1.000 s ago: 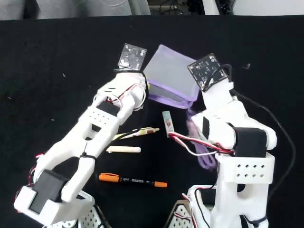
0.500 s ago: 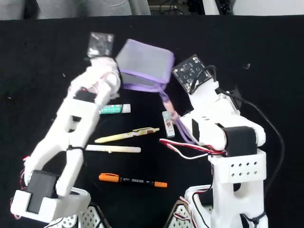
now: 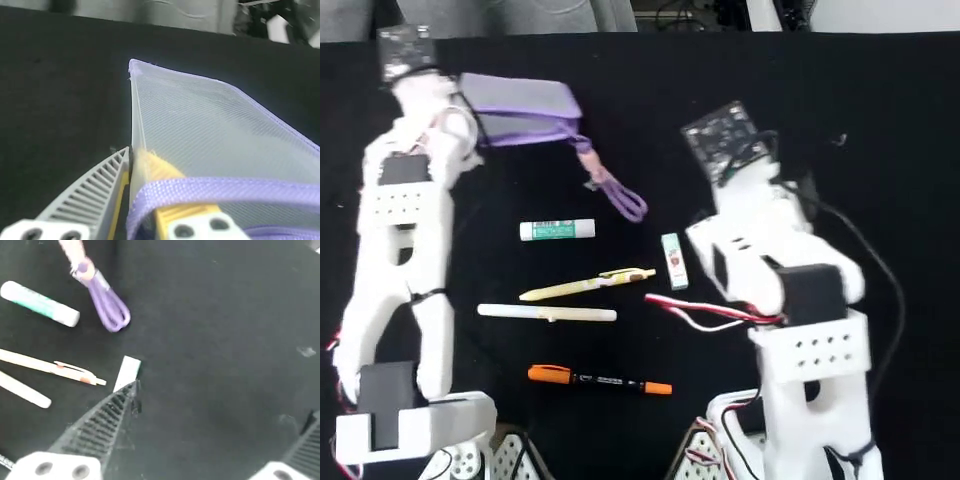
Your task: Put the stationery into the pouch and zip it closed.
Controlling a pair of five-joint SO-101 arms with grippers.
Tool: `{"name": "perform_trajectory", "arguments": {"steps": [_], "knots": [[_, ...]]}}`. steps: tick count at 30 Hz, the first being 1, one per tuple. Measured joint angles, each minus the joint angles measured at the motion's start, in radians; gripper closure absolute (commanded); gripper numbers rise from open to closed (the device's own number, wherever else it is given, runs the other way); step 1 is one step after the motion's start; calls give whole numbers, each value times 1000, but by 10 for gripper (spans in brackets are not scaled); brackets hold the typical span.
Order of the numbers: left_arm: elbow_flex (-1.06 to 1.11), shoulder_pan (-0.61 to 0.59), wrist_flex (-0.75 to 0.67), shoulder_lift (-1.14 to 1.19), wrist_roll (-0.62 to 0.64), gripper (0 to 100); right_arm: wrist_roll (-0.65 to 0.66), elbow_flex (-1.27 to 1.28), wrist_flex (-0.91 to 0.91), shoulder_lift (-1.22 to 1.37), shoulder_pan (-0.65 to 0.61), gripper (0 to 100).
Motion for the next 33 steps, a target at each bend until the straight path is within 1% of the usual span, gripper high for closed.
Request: {"name": "perform_trajectory", "arguments": {"steps": [4, 9, 11, 14, 19, 22, 26, 31, 33], "knots": [[0, -89, 0, 0, 0, 973, 0, 124, -144, 0, -104, 528], [0, -253, -37, 2, 0, 973, 0, 324, -414, 5, -207, 528], [0, -305, -46, 20, 0, 973, 0, 334, -471, 32, -226, 528], [0, -328, -48, 55, 0, 973, 0, 333, -497, 132, -252, 528], [-2, -341, -52, 72, 0, 973, 12, 178, -505, 410, -298, 528], [-20, -384, -52, 81, 2, 973, 80, 77, -505, 598, -345, 528], [-23, -434, -52, 81, 51, 973, 149, -51, -505, 818, -404, 528], [-23, -437, -52, 81, 60, 973, 173, -218, -505, 1023, -411, 528], [-23, -437, -52, 81, 66, 973, 213, -292, -493, 1091, -413, 528]]}}
